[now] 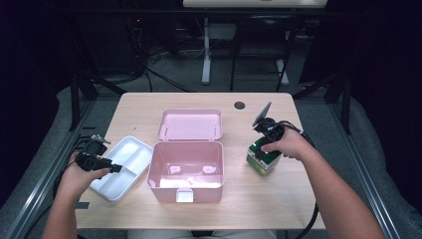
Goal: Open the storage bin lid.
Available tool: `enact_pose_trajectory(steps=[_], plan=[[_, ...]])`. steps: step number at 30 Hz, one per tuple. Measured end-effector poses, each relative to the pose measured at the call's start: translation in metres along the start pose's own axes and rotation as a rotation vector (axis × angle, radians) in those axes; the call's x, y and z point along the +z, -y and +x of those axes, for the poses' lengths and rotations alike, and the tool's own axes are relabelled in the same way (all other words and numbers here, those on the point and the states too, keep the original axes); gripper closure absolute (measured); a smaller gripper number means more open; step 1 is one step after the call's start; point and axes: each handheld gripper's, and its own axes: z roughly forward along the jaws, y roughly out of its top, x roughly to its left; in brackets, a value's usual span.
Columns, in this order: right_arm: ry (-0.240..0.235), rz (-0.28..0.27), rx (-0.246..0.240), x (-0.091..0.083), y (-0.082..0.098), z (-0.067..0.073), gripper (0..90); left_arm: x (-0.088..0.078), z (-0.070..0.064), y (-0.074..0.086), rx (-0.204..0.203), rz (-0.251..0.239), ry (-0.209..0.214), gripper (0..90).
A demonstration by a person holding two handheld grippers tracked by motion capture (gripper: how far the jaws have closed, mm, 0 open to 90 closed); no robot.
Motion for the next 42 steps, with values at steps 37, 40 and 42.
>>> enact_pose_trajectory(steps=[37, 40, 42], plan=[[0.002, -0.055, -0.564, -0.07, -0.01, 0.053, 17.6, 0.0, 0.001, 0.001, 0.001, -0.001, 0.006, 48.1], [-0.002, -0.037, -0.597, -0.072, -0.011, 0.058, 17.7, 0.0, 0.001, 0.001, 0.004, 0.0, 0.006, 48.1], [-0.004, -0.035, -0.617, -0.074, -0.011, 0.061, 17.7, 0.001, 0.001, 0.001, 0.003, -0.001, 0.006, 48.1]])
